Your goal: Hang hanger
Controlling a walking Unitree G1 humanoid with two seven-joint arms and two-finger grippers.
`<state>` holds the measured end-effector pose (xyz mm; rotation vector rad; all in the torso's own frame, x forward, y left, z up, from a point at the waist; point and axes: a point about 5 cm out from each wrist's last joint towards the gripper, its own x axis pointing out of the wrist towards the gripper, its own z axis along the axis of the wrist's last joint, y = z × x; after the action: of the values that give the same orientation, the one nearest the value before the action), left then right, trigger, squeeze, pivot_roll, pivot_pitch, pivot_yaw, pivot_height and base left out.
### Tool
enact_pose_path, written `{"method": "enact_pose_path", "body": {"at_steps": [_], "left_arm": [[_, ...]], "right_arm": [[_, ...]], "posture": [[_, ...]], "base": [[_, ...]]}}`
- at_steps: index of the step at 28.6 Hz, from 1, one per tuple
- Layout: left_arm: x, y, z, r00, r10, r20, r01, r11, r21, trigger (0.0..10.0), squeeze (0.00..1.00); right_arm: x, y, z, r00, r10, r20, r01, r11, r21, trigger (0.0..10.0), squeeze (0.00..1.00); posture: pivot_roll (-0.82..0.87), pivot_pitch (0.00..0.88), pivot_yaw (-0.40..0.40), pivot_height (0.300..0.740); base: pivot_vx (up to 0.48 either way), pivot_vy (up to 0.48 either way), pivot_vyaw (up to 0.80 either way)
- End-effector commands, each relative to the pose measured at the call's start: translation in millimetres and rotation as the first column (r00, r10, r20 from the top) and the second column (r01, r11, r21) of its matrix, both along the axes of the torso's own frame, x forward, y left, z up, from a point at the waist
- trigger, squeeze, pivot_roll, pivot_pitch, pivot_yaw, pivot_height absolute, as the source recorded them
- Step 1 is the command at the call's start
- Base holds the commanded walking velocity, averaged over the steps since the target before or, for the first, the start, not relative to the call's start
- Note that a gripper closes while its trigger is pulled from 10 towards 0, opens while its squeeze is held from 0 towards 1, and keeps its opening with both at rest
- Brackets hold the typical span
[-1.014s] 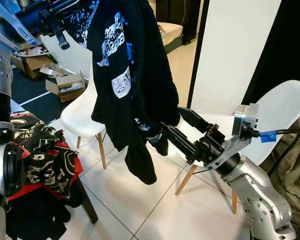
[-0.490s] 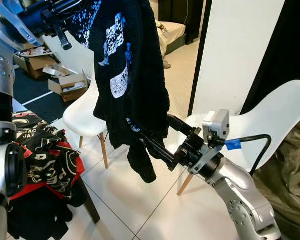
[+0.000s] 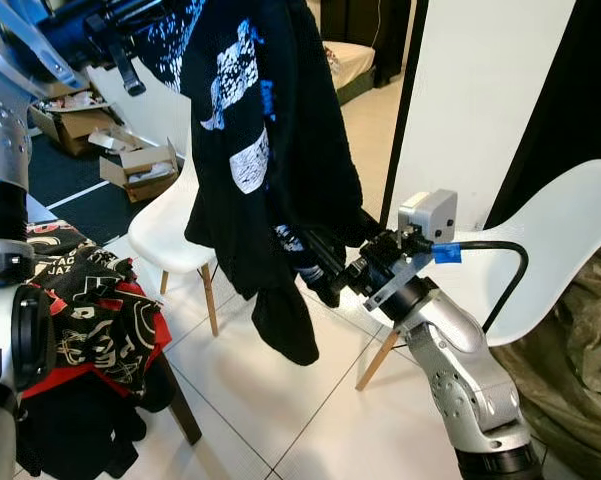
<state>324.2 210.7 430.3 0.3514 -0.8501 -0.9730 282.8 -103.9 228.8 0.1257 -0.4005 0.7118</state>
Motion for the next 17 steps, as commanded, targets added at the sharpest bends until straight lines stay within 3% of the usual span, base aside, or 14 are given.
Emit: {"method": "enact_pose_path", "body": {"at_steps": [1,15,17], "left_arm": [[-7.4,-0.7,12,0.998,-0.019,0.057,0.02,1.0,-0.021,10.0,0.0],[-7.9,9.9,13,0.998,0.03,0.059,-0.028,0.999,-0.035,10.0,0.0],[-3.6,23.0,-5,0.998,0.057,-0.016,-0.058,0.998,-0.004,10.0,0.0]], "right_arm": [[1.9,1.0,0,1.0,-0.007,0.005,0.007,1.0,-0.002,0.0,0.0],[2.7,-17.3,-1,0.999,-0.031,0.019,0.032,0.998,-0.046,0.0,0.0],[4.5,-38.4,5,0.997,-0.056,0.045,0.062,0.991,-0.119,0.0,0.0]], "posture": [[-0.01,0.0,0.08,0.74],[-0.01,0.0,0.073,0.74],[-0.01,0.0,0.07,0.74]], "base": [[0.0,0.0,0.0],[0.0,0.0,0.0],[0.0,0.0,0.0]]}}
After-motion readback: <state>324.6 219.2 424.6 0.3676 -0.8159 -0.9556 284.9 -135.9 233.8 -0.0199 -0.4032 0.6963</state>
